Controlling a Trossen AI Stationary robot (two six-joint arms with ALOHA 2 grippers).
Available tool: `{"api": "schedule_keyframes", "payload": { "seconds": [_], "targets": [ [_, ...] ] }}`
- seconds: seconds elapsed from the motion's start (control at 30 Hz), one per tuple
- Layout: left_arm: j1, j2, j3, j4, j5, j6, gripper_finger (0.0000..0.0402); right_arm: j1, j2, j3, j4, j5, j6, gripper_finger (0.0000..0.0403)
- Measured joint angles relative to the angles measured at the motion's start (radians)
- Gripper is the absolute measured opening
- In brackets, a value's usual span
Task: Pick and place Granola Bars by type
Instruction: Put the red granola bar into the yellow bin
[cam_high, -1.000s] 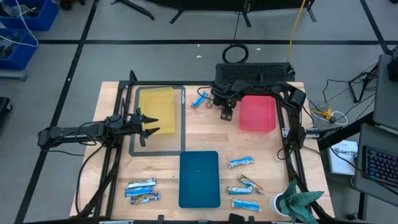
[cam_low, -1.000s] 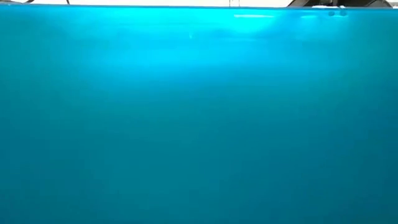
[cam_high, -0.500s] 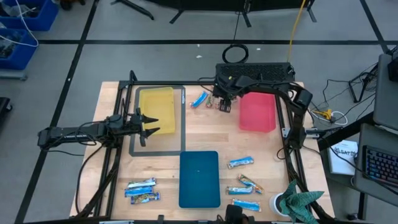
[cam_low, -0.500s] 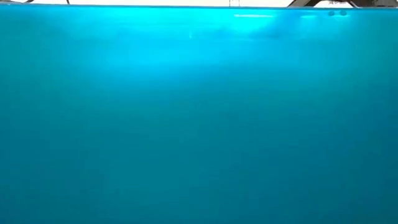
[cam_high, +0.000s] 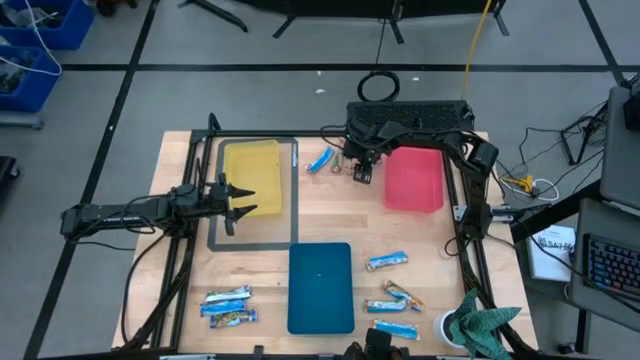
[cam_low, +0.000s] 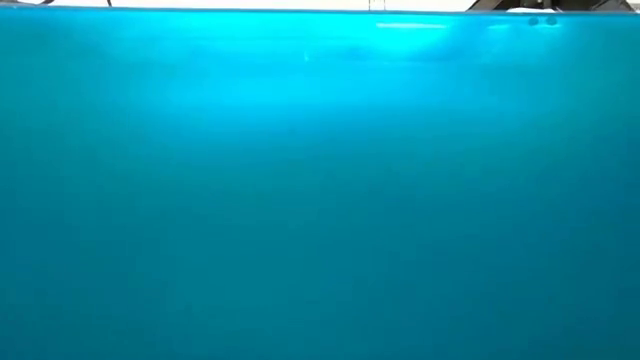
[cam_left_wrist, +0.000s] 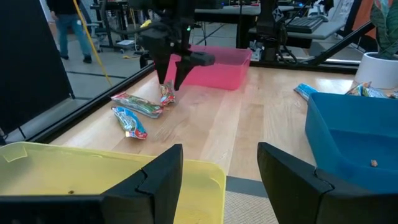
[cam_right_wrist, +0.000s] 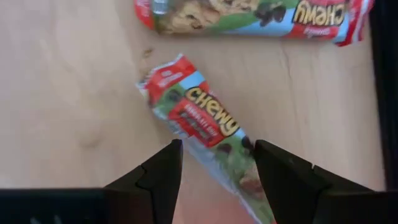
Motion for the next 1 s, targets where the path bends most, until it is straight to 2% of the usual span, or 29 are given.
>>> {"api": "schedule_keyframes", "payload": {
  "seconds": [0.27,0.37,0.47,0.57,0.63,0.87,1.0],
  "targets": [
    [0.000,0.000,0.000,0.000,0.000,-0.003,0.0212,-0.013,0.065,0.001,0.004,0.003,-0.002,0.0190],
    [0.000,0.000,0.000,0.000,0.000,-0.002,0.0212,-0.005,0.065,0.002,0.005,0.005,-0.002,0.0171],
    [0.000,0.000,0.000,0.000,0.000,-0.002,0.0212,0.011,0.060,0.000,0.005,0.001,-0.009,0.0122],
    [0.000,0.000,0.000,0.000,0.000,-0.002,0.0212,0.036,0.058,0.000,0.022,-0.026,-0.038,0.0042],
    [0.000,0.000,0.000,0.000,0.000,-0.002,0.0212,0.055,0.057,0.000,0.036,-0.048,-0.059,0.0018],
    [0.000,0.000,-0.003,0.032,-0.002,-0.002,0.0212,0.147,0.010,-0.002,0.125,-0.052,-0.069,0.0010],
    [0.000,-0.001,-0.003,0.187,-0.002,-0.005,0.0212,0.222,-0.053,-0.002,0.261,-0.059,-0.080,0.0008]
  ]
}}
